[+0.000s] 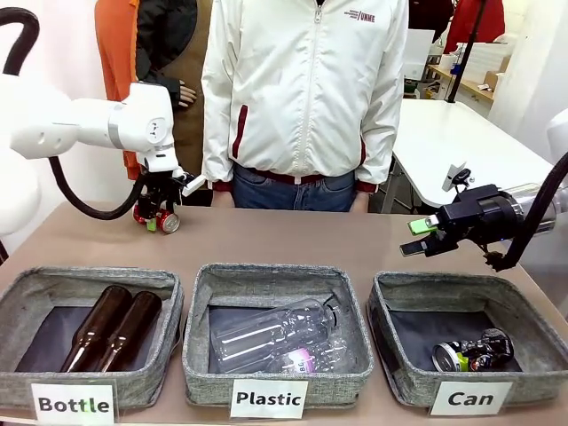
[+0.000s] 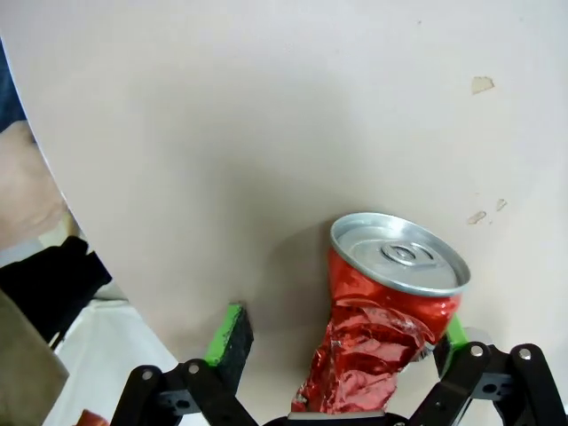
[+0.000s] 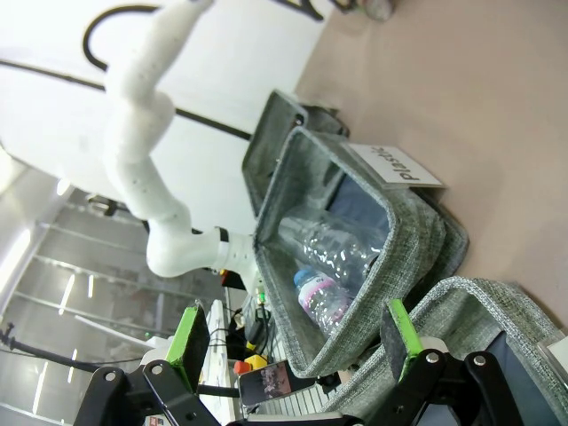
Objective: Sort the can waste into the basket.
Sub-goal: Pick up the can waste from the table and place it in the right Fabric basket.
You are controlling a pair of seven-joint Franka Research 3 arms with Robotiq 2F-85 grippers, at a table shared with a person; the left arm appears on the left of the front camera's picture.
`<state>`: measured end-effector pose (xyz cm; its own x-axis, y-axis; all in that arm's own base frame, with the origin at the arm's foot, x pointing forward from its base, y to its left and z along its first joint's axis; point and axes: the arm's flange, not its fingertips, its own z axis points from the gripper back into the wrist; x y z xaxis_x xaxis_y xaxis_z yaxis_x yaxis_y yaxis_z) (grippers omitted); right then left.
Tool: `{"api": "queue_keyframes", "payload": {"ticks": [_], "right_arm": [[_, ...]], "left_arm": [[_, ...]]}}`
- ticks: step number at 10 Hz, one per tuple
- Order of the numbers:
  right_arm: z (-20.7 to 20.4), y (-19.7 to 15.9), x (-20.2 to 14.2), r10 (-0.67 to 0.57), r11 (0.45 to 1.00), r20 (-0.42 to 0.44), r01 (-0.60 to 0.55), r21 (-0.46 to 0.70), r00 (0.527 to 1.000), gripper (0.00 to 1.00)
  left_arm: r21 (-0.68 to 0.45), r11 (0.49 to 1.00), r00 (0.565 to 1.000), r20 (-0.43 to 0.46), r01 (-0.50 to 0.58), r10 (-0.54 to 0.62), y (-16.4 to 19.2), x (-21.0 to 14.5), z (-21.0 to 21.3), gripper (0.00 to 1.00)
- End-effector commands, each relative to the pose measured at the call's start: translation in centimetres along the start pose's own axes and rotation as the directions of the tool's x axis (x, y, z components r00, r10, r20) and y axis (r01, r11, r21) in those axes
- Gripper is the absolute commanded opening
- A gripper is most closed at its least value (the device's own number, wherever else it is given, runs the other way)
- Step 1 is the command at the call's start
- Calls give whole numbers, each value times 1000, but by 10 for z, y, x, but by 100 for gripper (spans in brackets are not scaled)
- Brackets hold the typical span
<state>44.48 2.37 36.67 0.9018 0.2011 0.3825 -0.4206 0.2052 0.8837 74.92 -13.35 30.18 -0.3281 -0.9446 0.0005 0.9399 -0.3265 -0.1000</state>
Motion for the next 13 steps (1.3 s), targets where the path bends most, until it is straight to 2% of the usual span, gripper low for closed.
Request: {"api": "queue_keyframes", "payload": {"ticks": [1, 3, 4, 5, 6, 7, 9, 10, 11, 12, 13], "right_arm": [[2, 2, 0, 22, 1000, 1, -22, 0, 1000, 100], [2, 2, 0, 22, 1000, 1, -22, 0, 1000, 100], [2, 2, 0, 22, 1000, 1, -22, 0, 1000, 100], [2, 2, 0, 22, 1000, 1, -22, 0, 1000, 100], [2, 2, 0, 22, 1000, 1, -22, 0, 1000, 100], [2, 2, 0, 22, 1000, 1, -22, 0, 1000, 100], [2, 2, 0, 22, 1000, 1, -22, 0, 1000, 100], [2, 2, 0, 22, 1000, 1, -22, 0, 1000, 100], [2, 2, 0, 22, 1000, 1, -22, 0, 1000, 100], [2, 2, 0, 22, 1000, 1, -22, 0, 1000, 100], [2, 2, 0, 22, 1000, 1, -22, 0, 1000, 100]], "left_arm": [[-17, 1000, 999, -34, -18, 17, 11, -6, 8, 100], [-28, 1000, 1000, -30, 1, -2, 12, -4, 8, 100], [-20, 1000, 1000, -29, 0, -1, 11, -3, 7, 93], [-12, 1000, 999, -42, 4, -5, 12, -4, 7, 41], [-11, 1000, 999, -42, 8, -8, 11, -4, 7, 33], [-20, 1000, 999, -37, 11, -12, 11, -3, 7, 0], [-16, 1000, 999, -39, 6, -6, 13, -2, 7, 0], [-15, 1000, 999, -36, 3, -4, 12, -2, 8, 14], [-19, 1000, 1000, -30, -1, 0, 13, -2, 10, 5], [-44, 999, 999, -26, -32, 31, 15, -3, 12, 0], [-54, 998, 1000, -10, -18, 17, 15, -5, 14, 0]]}}
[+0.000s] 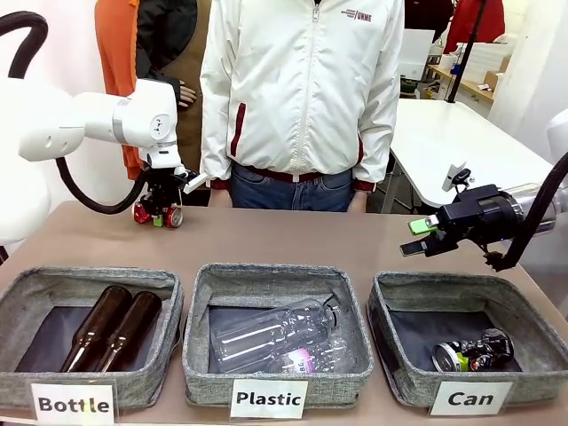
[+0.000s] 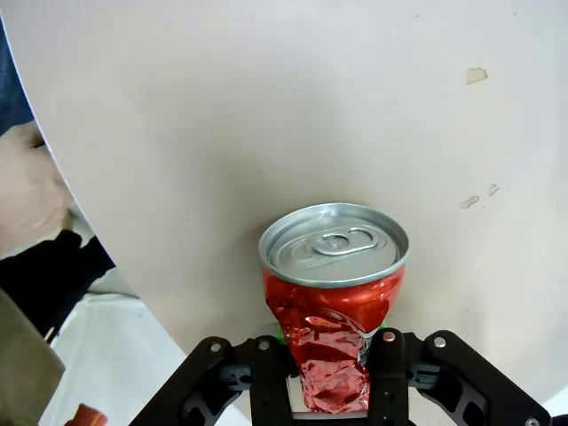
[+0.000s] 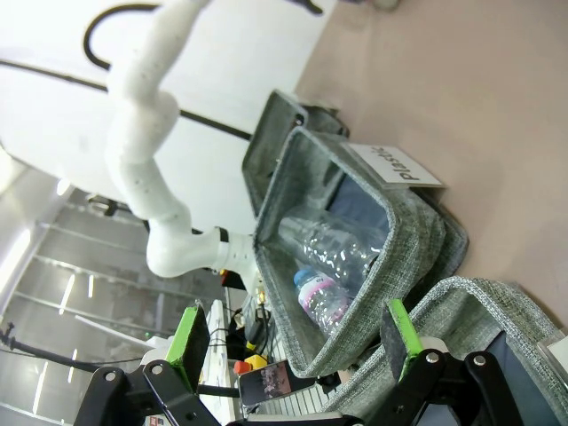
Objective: Sort the can waste into the basket.
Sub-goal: Pick up the can waste from the table and place it in the right Fabric basket.
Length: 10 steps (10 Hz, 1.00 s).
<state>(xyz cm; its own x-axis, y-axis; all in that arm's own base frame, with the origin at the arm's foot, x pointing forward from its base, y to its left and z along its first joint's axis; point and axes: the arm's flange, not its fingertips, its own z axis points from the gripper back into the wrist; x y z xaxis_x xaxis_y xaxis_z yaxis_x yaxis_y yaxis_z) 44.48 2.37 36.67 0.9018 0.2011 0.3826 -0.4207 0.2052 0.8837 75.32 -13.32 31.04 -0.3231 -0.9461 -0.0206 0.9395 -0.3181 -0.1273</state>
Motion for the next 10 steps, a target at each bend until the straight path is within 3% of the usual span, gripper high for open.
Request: {"api": "queue_keyframes", "payload": {"ticks": [1, 3, 5, 6, 7, 8, 9, 10], "right_arm": [[2, 2, 0, 22, 1000, 1, -22, 0, 1000, 100], [2, 2, 0, 22, 1000, 1, -22, 0, 1000, 100], [2, 2, 0, 22, 1000, 1, -22, 0, 1000, 100], [2, 2, 0, 22, 1000, 1, -22, 0, 1000, 100], [2, 2, 0, 22, 1000, 1, -22, 0, 1000, 100], [2, 2, 0, 22, 1000, 1, -22, 0, 1000, 100], [2, 2, 0, 22, 1000, 1, -22, 0, 1000, 100], [2, 2, 0, 22, 1000, 1, -22, 0, 1000, 100]], "left_arm": [[-28, 999, 999, 25, -31, 31, 12, -7, 9, 0], [-59, 995, 995, 50, -84, 87, 15, -19, 22, 0], [-85, 961, 962, 57, -262, 267, -5, -38, 67, 0], [-94, 945, 941, 102, -314, 322, -29, -47, 99, 12], [-132, 931, 908, 214, -339, 361, -63, -52, 125, 12], [-237, 930, 921, 205, -281, 330, -101, -53, 138, 12], [-241, 920, 899, 241, -309, 365, -146, -56, 147, 12], [-268, 920, 906, 237, -285, 350, -182, -61, 153, 12]]}}
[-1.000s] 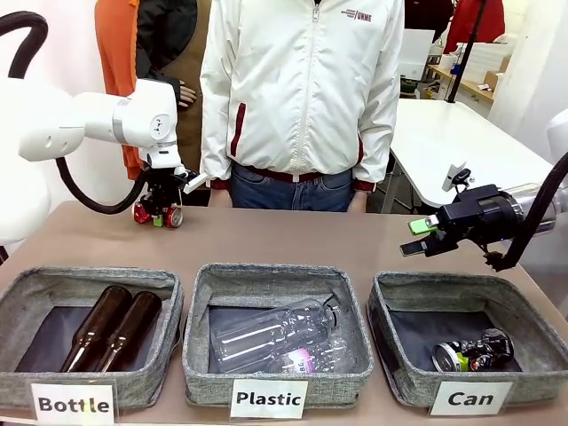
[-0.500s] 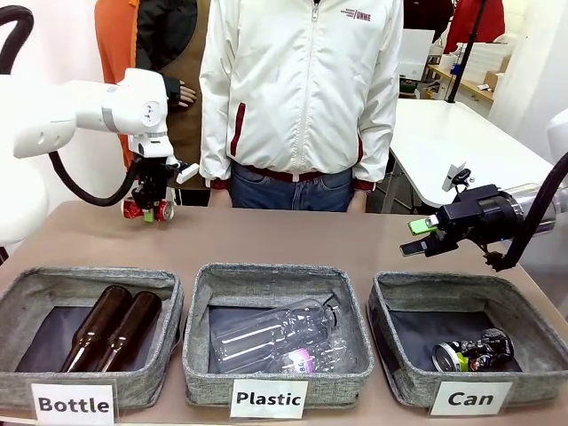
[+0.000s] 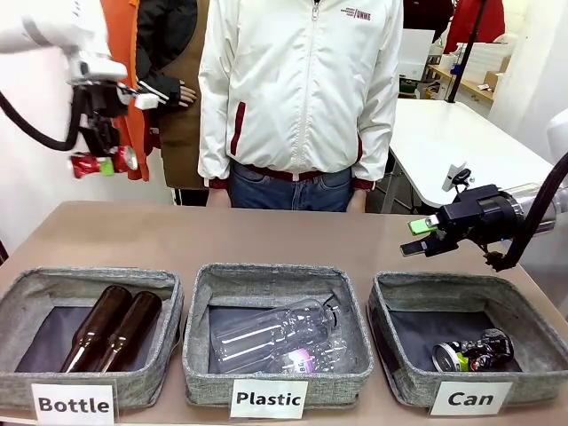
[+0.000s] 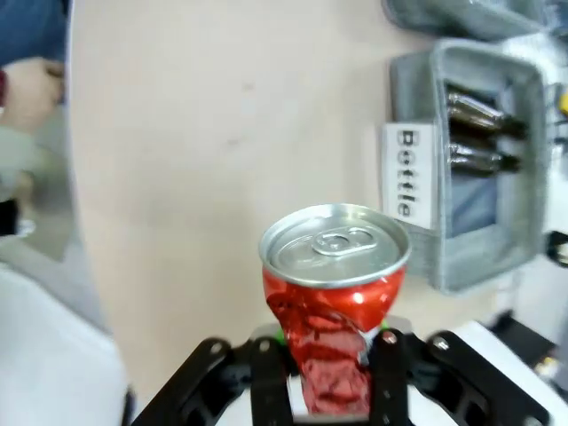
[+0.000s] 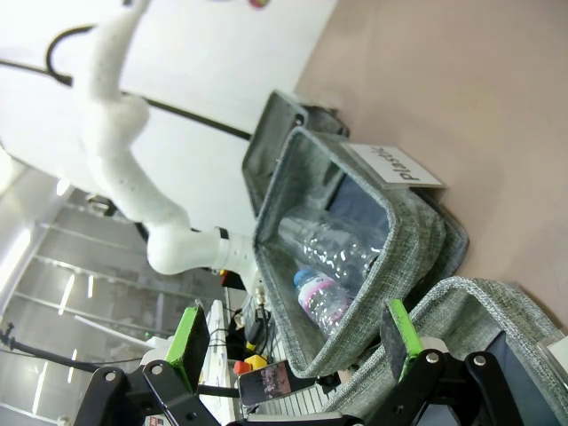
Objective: Sort the can waste into the basket.
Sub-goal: Pick up the can waste from the table and place it in the right Fabric basket.
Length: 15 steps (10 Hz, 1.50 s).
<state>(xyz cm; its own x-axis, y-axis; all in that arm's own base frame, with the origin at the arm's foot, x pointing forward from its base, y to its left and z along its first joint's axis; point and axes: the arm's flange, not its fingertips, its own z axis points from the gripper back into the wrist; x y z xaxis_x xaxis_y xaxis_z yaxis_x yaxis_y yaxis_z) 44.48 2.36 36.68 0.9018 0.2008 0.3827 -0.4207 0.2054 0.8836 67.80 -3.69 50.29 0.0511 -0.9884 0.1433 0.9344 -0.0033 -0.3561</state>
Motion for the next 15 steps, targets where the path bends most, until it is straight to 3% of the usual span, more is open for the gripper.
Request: {"api": "queue_keyframes", "payload": {"ticks": [1, 3, 7, 8, 9, 15], "right_arm": [[1, 2, 0, 22, 1000, 1, -22, 0, 1000, 100], [1, 2, 0, 22, 1000, 1, -22, 0, 1000, 100], [1, 2, 0, 22, 1000, 1, -22, 0, 1000, 100], [1, 2, 0, 22, 1000, 1, -22, 0, 1000, 100], [1, 2, 0, 22, 1000, 1, -22, 0, 1000, 100], [1, 2, 0, 22, 1000, 1, -22, 0, 1000, 100]], "left_arm": [[-10, 1000, 999, 48, 14, -13, -81, -30, -39, 12], [113, 994, 996, 94, 2, -13, -143, -56, -67, 12], [371, 929, 956, 269, 9, -117, -191, -84, -116, 12], [388, 921, 949, 280, 24, -142, -188, -82, -116, 12], [292, 955, 968, 250, -53, -23, -162, -91, -68, 12], [292, 955, 968, 250, -53, -23, -162, -91, -68, 12]]}}
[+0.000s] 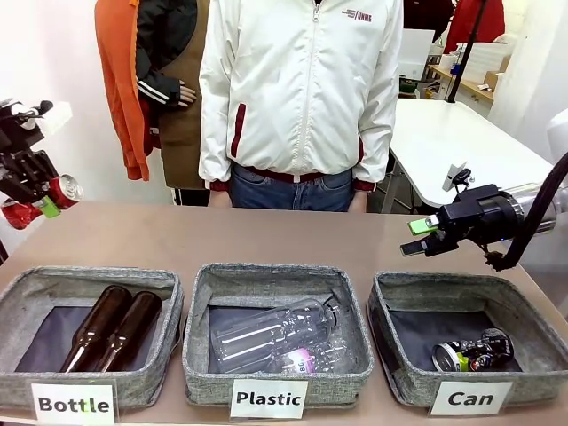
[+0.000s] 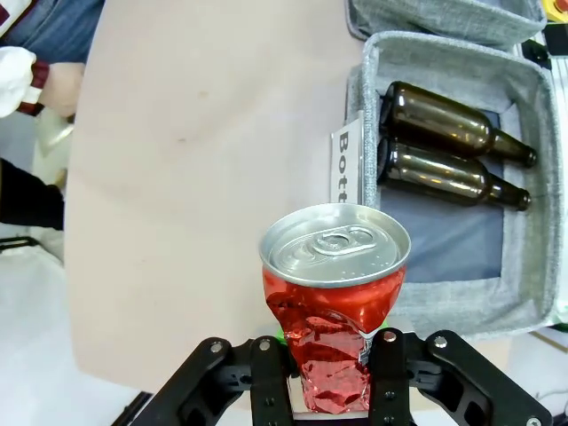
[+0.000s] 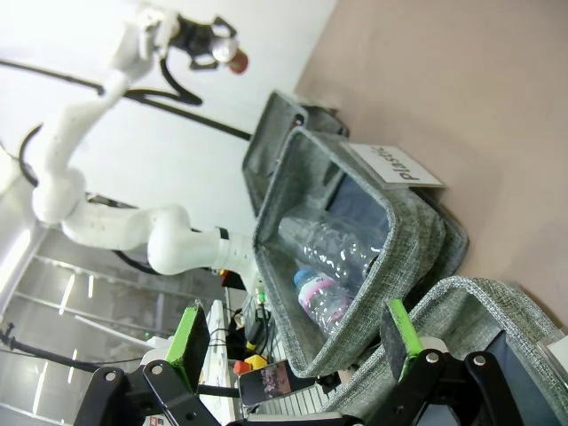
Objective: Sort the can waste into the basket.
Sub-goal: Pick up the can waste from the table and place it in the right Fabric basket.
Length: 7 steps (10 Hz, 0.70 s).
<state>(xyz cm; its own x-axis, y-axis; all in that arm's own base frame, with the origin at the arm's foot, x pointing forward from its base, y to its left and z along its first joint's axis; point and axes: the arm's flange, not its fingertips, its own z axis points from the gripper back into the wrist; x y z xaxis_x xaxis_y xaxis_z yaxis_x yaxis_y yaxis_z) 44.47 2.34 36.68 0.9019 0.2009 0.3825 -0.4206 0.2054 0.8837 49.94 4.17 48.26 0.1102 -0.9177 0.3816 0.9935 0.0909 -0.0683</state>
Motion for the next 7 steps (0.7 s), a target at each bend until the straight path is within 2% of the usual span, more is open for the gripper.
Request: {"api": "queue_keyframes", "payload": {"ticks": [1, 2, 3, 4, 6, 7], "right_arm": [[1, 2, 0, 22, 1000, 1, -22, 0, 1000, 100], [1, 2, 0, 22, 1000, 1, -22, 0, 1000, 100], [0, 0, 0, 0, 1000, 0, 0, 0, 1000, 100], [6, 16, -6, 17, 999, -13, -18, -28, 1000, 100], [43, 27, -20, -44, 995, 40, 47, -83, 998, 100], [69, 30, -25, -69, 991, 95, 79, -108, 993, 100]], "left_arm": [[-9, 1000, 1000, -4, -6, 6, -1, 0, 2, 12], [-9, 1000, 1000, -4, -6, 6, -1, 0, 2, 12], [-1, 1000, 1000, 0, 0, 0, 0, 0, 0, 26], [-2, 1000, 999, -32, -27, 27, -3, 17, -8, 26], [-101, 993, 990, 132, 62, -48, -50, 93, -26, 26], [-117, 986, 978, 187, 116, -92, -70, 133, -36, 26]]}}
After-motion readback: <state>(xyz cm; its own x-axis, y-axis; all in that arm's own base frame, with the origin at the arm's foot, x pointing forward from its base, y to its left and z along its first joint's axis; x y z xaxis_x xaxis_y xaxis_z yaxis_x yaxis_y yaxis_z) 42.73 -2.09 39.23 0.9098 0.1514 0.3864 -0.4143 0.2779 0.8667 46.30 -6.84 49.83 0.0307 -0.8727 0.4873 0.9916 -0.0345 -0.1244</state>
